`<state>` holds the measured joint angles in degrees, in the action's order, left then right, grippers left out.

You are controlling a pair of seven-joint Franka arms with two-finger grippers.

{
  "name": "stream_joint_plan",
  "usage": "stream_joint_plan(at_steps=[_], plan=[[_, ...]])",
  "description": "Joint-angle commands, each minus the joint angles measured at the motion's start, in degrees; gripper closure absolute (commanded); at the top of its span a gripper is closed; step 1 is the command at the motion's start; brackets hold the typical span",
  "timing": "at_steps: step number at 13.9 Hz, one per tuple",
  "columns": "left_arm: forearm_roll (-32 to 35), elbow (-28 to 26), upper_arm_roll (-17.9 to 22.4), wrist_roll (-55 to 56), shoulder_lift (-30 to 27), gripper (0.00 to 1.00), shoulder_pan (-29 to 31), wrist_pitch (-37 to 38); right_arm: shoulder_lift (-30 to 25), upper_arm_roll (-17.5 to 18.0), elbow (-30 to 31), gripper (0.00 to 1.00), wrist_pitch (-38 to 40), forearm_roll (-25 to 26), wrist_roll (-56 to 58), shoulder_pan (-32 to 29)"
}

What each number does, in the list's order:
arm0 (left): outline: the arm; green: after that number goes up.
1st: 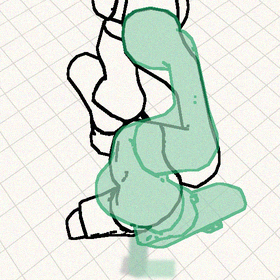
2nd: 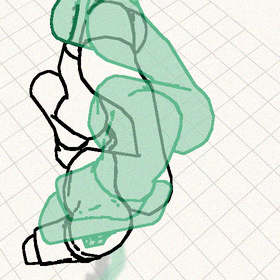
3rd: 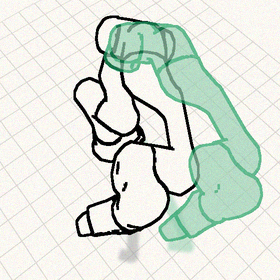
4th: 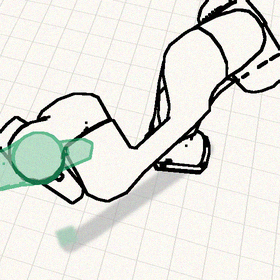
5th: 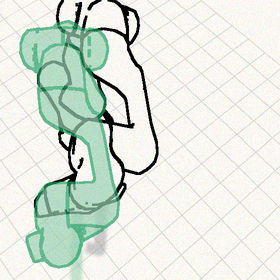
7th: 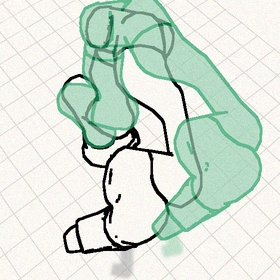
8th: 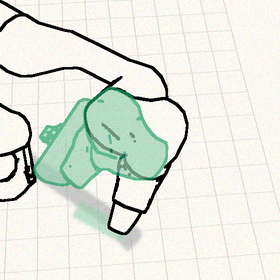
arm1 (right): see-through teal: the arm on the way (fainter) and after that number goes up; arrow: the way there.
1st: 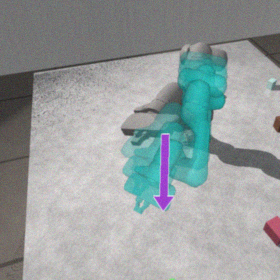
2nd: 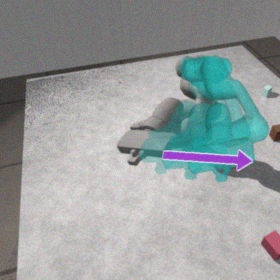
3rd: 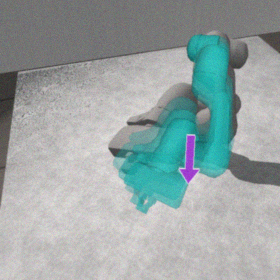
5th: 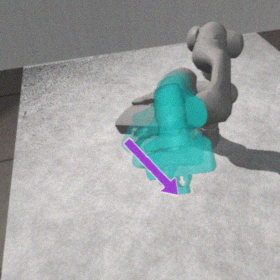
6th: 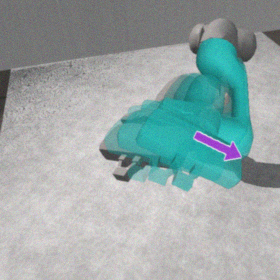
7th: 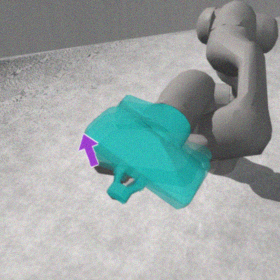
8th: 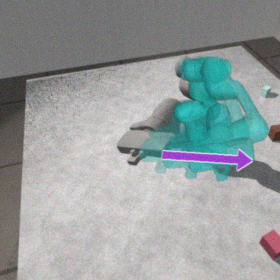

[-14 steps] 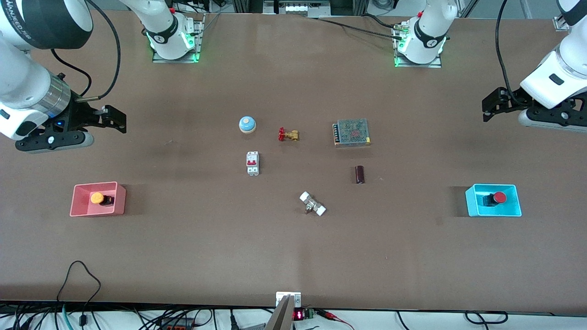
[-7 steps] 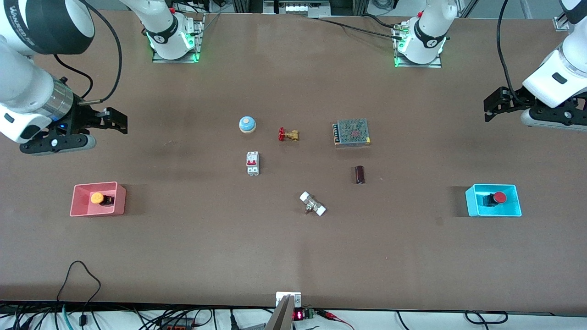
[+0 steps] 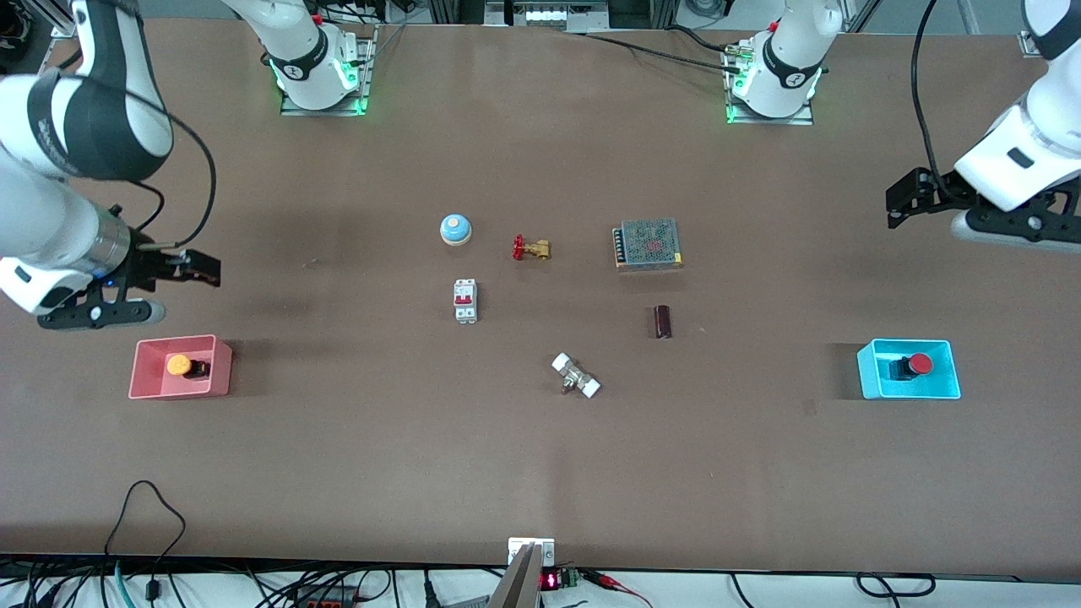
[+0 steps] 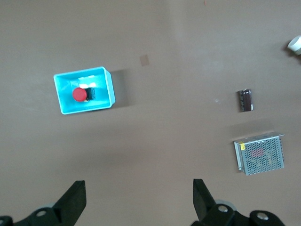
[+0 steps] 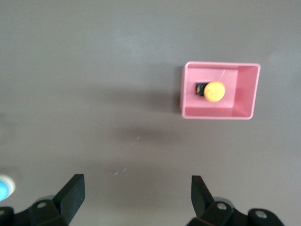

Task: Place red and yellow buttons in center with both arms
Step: 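Move the right gripper toward the pink box while the left gripper approaches the cyan box, then lower both grippers and grasp the yellow and red buttons in the boxes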

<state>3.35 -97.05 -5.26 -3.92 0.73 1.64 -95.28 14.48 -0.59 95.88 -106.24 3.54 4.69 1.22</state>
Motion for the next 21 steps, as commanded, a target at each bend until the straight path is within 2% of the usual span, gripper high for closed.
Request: stream_joint_plan(at_steps=[1,3,5,9,12,15,21], plan=[[0.2,2.0,0.9,0.0,4.6,0.00,2.3,1.3,2.6,0.3,-0.3,0.00,-4.3,0.7,2.4,-2.1],[0.2,4.3,0.9,-0.5,10.9,0.00,6.2,-1.3,5.1,0.2,-0.3,0.00,-8.5,0.8,4.2,-3.9],[0.2,7.0,0.9,-0.6,17.3,0.00,9.7,-7.1,8.0,0.2,-0.3,0.00,-13.2,0.9,7.3,-5.8],[0.2,7.4,0.9,-0.9,27.4,0.00,12.7,-21.8,12.3,0.2,-0.4,0.00,-20.1,0.7,9.0,-7.4],[0.9,7.3,1.3,-3.8,32.3,0.00,13.5,-31.2,14.8,0.2,-0.3,0.00,-23.7,0.6,9.6,-8.3],[2.8,6.4,2.0,-5.0,36.5,0.00,14.6,-39.4,16.7,0.2,-0.3,0.00,-25.9,0.2,12.5,-9.5],[2.9,0.9,2.0,-5.1,36.4,0.00,15.6,-39.7,19.4,0.2,-0.3,0.00,-28.9,-0.2,13.6,-10.3]])
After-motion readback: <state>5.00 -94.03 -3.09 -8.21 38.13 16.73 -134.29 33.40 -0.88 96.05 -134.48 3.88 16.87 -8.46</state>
